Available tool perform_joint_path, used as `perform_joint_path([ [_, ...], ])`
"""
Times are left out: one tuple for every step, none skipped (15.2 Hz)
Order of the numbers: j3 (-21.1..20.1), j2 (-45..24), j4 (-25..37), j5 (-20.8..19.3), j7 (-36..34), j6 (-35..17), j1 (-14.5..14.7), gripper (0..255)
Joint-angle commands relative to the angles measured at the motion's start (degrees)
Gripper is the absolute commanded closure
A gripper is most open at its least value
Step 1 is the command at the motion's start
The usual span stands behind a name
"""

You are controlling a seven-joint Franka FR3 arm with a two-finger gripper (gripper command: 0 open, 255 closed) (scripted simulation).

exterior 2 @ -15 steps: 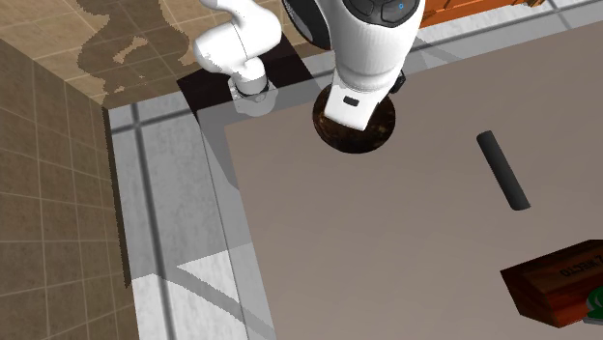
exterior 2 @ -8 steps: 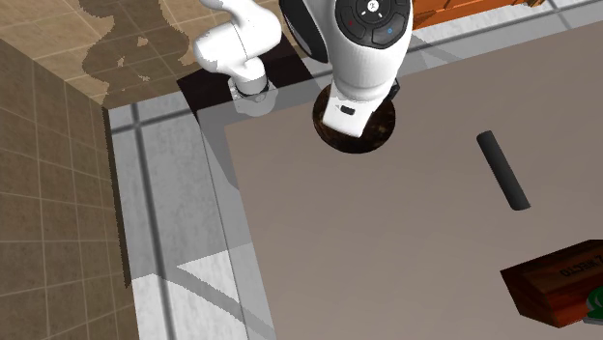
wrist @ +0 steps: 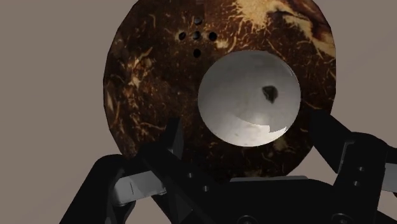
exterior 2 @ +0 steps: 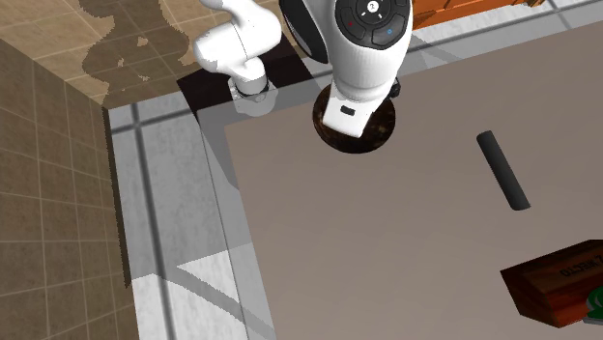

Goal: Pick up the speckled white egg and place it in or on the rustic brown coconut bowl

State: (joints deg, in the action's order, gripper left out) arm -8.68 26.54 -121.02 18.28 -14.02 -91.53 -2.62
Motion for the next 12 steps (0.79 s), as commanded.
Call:
perform_joint_path([
  [0.0, 0.0, 0.0, 0.0, 0.0, 0.0, 0.0, 0],
  [0.0, 0.0, 0.0, 0.0, 0.0, 0.0, 0.0, 0],
  [0.0, 0.0, 0.0, 0.0, 0.0, 0.0, 0.0, 0],
  [0.4, -0.4, 2.2, -0.3, -0.1, 1.8, -0.2, 0],
  [0.8, -0.9, 4.5, -0.5, -0.2, 3.6, -0.3, 0],
  [1.2, -1.5, 6.8, -0.7, -0.3, 5.5, -0.4, 0],
  [1.5, -2.0, 8.7, -0.9, -0.4, 6.9, -0.5, 0],
  [1.5, -2.0, 8.7, -0.9, -0.4, 6.9, -0.5, 0],
  [1.5, -2.0, 8.7, -0.9, -0.4, 6.9, -0.5, 0],
  [1.5, -2.0, 8.7, -0.9, -0.4, 6.9, -0.5, 0],
  [1.5, -2.0, 8.7, -0.9, -0.4, 6.9, -0.5, 0],
  [1.5, -2.0, 8.7, -0.9, -0.4, 6.9, -0.5, 0],
])
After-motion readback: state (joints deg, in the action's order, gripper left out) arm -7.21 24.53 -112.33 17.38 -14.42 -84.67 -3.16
